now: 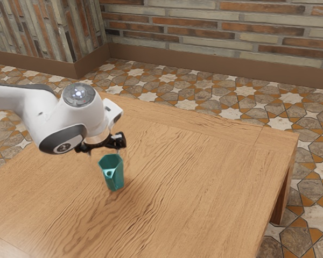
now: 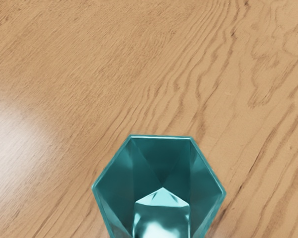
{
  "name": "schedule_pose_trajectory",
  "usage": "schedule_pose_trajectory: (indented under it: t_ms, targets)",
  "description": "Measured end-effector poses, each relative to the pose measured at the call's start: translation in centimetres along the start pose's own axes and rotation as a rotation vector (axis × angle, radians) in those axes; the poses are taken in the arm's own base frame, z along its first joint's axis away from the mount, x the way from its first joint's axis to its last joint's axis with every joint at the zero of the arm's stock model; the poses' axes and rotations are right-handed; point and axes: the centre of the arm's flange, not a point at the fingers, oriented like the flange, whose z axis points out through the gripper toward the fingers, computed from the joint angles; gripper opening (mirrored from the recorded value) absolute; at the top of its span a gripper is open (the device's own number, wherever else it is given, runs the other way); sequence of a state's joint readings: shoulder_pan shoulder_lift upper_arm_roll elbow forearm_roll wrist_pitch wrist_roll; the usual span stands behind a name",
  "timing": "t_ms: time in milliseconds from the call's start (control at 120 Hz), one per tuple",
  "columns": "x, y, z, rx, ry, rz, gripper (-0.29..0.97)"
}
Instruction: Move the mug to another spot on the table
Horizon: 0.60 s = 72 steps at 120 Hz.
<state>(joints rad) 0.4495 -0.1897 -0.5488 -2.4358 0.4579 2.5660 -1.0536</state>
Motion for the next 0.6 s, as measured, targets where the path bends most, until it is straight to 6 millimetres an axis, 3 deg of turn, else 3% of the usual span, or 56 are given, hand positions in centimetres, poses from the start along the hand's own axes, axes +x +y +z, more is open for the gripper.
schedule_pose_trajectory:
  t_ms: [67,200,317,483,600]
  targets:
    - [1.0,0.5,-2.1,-0.007,0.029,-0.014,0.64]
    - [6.7,3.7,-10.2,-0.046,0.04,-0.088,0.66]
    - [11.1,5.0,-13.8,-0.041,-0.027,-0.085,0.67]
    - [16.7,6.7,-15.3,-0.076,-0.146,-0.035,0.67]
    - [17.2,7.2,-14.2,-0.069,-0.222,0.03,0.68]
